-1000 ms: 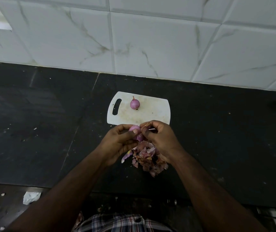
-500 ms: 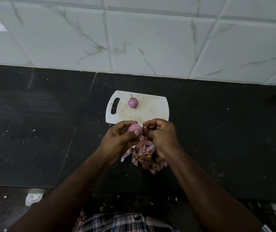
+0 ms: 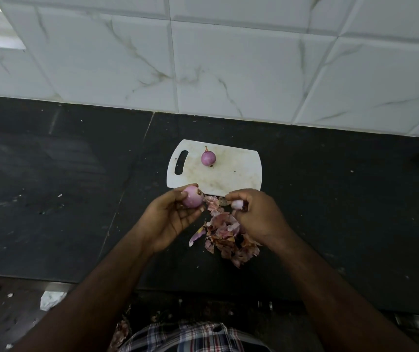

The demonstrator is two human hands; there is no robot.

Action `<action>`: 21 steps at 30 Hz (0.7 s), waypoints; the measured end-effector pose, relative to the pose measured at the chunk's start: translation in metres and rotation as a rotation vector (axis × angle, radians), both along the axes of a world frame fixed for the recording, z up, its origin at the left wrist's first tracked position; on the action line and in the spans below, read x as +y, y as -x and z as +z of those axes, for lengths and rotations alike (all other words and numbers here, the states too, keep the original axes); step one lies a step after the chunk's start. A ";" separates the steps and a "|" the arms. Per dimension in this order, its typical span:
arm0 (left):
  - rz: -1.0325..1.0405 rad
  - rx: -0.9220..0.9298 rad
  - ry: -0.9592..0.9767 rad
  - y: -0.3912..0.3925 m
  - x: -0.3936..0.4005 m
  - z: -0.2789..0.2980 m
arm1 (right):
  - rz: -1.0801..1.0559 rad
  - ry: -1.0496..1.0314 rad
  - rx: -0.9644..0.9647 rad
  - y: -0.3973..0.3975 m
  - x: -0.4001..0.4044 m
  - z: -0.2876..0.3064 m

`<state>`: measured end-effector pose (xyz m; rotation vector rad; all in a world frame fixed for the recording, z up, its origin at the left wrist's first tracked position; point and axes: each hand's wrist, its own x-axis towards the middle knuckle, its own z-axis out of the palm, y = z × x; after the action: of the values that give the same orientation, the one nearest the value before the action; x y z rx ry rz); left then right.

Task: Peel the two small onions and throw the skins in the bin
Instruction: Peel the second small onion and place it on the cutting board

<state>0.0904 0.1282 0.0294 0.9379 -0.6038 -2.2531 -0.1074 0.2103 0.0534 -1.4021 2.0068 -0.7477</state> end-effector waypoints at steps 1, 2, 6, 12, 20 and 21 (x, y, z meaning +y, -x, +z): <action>-0.003 0.018 -0.025 0.000 0.001 0.000 | 0.035 -0.028 0.026 0.000 0.000 0.002; -0.010 0.032 -0.035 0.000 0.001 0.001 | 0.044 -0.015 0.052 0.000 0.001 0.005; -0.024 0.065 -0.052 -0.002 0.002 0.001 | -0.036 0.209 0.069 0.000 -0.002 0.013; -0.043 0.076 -0.072 -0.003 0.003 0.005 | 0.075 0.076 0.160 -0.003 -0.003 0.011; -0.074 0.072 -0.067 0.006 0.007 0.009 | 0.187 -0.032 0.091 -0.005 -0.004 0.009; -0.080 0.073 -0.065 0.007 0.008 0.010 | 0.169 -0.013 0.025 -0.007 -0.005 0.012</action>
<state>0.0829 0.1359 0.0390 0.8730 -0.5475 -2.3792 -0.1006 0.2048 0.0657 -1.5571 1.8798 -0.6447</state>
